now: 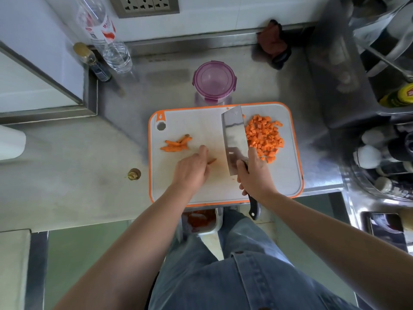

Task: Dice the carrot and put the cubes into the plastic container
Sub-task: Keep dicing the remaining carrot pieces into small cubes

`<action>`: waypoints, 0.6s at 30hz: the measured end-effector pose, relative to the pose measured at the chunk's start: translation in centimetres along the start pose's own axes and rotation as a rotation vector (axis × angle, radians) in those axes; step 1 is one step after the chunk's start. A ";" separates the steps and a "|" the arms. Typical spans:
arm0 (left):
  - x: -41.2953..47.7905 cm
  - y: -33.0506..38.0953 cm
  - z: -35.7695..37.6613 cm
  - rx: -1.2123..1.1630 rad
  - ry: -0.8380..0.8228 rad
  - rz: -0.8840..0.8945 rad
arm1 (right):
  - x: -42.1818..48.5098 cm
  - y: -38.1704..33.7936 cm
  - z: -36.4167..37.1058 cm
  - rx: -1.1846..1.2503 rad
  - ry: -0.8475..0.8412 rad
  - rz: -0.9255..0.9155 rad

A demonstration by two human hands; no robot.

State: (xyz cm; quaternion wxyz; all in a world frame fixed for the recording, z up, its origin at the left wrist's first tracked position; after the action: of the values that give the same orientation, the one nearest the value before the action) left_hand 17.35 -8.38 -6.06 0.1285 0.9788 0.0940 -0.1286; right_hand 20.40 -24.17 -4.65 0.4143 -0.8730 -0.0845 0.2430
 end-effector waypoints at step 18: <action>1.5 0.1 -0.2 -0.158 0.015 0.108 | 0.5 0.5 0.1 -0.004 -0.042 0.013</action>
State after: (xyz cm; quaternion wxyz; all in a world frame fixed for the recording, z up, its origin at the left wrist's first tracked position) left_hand 18.86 -8.14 -6.25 0.2116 0.9702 0.0517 -0.1065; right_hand 20.78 -24.27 -5.30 0.4092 -0.8690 -0.0882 0.2638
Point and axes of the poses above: each hand's wrist, its own x-axis towards the middle knuckle, its own z-axis out of the palm, y = z × x, the point moved 7 cm from there along x, towards the middle knuckle, and after that the axes turned 7 degrees about -z, right-handed, at the moved point
